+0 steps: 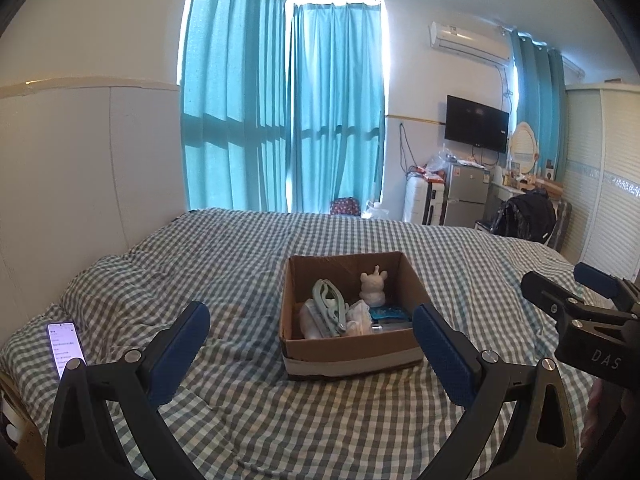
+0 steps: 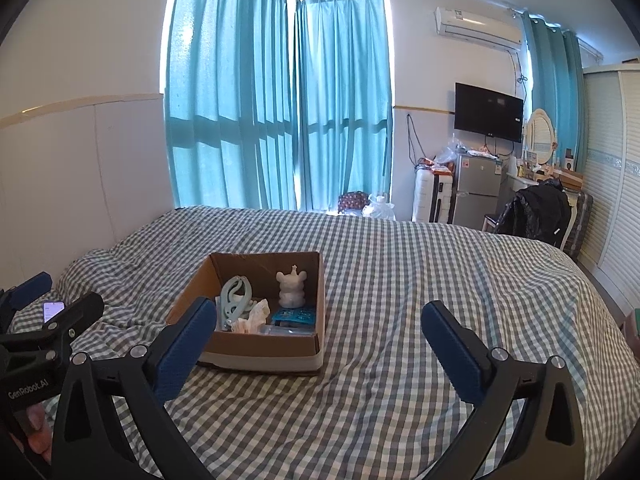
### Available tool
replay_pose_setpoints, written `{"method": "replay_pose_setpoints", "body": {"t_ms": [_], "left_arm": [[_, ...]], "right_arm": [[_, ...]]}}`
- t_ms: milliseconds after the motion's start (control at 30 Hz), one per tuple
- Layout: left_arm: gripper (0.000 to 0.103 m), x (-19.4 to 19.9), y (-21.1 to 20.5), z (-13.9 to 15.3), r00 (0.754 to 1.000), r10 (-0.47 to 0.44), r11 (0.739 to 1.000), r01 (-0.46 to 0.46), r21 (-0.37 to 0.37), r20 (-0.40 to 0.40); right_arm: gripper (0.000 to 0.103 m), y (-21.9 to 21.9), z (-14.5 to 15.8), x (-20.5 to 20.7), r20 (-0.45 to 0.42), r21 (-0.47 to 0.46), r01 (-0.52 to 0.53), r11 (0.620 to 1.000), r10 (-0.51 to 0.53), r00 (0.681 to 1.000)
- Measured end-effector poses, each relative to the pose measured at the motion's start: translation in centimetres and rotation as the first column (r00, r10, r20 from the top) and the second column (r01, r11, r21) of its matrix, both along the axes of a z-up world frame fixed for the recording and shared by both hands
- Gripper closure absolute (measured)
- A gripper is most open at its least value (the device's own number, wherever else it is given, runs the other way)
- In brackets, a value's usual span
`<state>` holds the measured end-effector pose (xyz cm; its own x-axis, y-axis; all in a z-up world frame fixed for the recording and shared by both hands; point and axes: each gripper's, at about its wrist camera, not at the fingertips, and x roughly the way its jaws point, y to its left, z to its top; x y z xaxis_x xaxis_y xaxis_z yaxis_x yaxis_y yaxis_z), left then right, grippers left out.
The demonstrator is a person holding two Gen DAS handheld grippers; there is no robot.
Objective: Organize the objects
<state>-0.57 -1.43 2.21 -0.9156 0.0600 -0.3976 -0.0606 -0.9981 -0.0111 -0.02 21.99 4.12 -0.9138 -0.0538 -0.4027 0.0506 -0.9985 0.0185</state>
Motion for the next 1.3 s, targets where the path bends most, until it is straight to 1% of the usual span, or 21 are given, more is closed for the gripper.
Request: {"method": "replay_pose_setpoints", "body": {"t_ms": [300, 400, 433, 533, 600, 667, 700, 800, 833, 967, 1067, 1167, 1300], "left_arm": [[0.000, 0.5, -0.8, 0.3, 1.000, 0.020, 0.999, -0.019, 0.038, -0.012], [0.000, 0.2, -0.9, 0.1, 1.000, 0.029, 0.999, -0.029, 0.028, 0.002], [0.000, 0.0, -1.0, 0.1, 1.000, 0.028, 0.999, -0.029, 0.033, 0.014], [0.000, -0.1, -1.2, 0.2, 0.999, 0.032, 0.998, -0.033, 0.059, 0.014], [0.000, 0.1, -1.2, 0.4, 1.000, 0.030, 0.998, -0.030, 0.047, -0.007], [0.000, 0.2, -1.0, 0.5, 0.999, 0.041, 0.999, -0.040, 0.024, -0.019], [0.000, 0.1, -1.1, 0.5, 0.999, 0.043, 0.999, -0.043, 0.027, -0.013], [0.000, -0.4, -1.4, 0.7, 0.999, 0.032, 0.997, -0.033, 0.066, 0.010], [0.000, -0.5, -1.5, 0.8, 0.999, 0.039, 0.997, -0.039, 0.068, 0.008], [0.000, -0.7, -1.4, 0.2, 0.999, 0.051, 0.998, -0.051, 0.036, 0.001], [0.000, -1.2, -1.5, -0.3, 0.998, 0.057, 0.998, -0.058, 0.027, 0.023], [0.000, -1.2, -1.5, -0.5, 0.998, 0.053, 0.998, -0.054, 0.032, 0.028], [0.000, -1.1, -1.2, -0.8, 0.998, 0.051, 0.998, -0.052, 0.018, 0.027]], "right_arm": [[0.000, 0.0, -0.6, 0.3, -0.004, 0.032, 0.013, 0.999, -0.013, 1.000], [0.000, 0.0, -0.5, 0.3, -0.004, 0.020, 0.005, 1.000, -0.005, 1.000], [0.000, 0.0, -0.5, 0.2, 0.000, 0.015, 0.003, 1.000, -0.003, 1.000], [0.000, -0.1, -0.8, 0.1, 0.006, -0.014, -0.002, 1.000, 0.002, 1.000], [0.000, -0.5, -1.1, 0.0, 0.015, 0.011, -0.017, 1.000, 0.017, 1.000], [0.000, -1.0, -1.3, 0.0, 0.010, 0.051, -0.010, 0.999, 0.010, 1.000], [0.000, -1.0, -1.4, 0.0, 0.006, 0.060, -0.008, 0.998, 0.007, 1.000], [0.000, -0.5, -1.2, -0.5, 0.034, -0.007, -0.032, 0.999, 0.032, 0.999], [0.000, -0.6, -1.1, -0.8, 0.047, -0.011, -0.039, 0.999, 0.040, 0.998], [0.000, -1.2, -0.9, -1.1, 0.024, 0.061, -0.033, 0.998, 0.031, 0.999], [0.000, -1.0, -0.9, -1.1, 0.013, 0.047, -0.032, 0.998, 0.032, 0.999], [0.000, -0.9, -1.1, -1.5, 0.023, 0.054, -0.025, 0.998, 0.024, 0.999], [0.000, -0.5, -1.2, -1.6, 0.023, 0.031, -0.025, 0.999, 0.024, 0.999]]}}
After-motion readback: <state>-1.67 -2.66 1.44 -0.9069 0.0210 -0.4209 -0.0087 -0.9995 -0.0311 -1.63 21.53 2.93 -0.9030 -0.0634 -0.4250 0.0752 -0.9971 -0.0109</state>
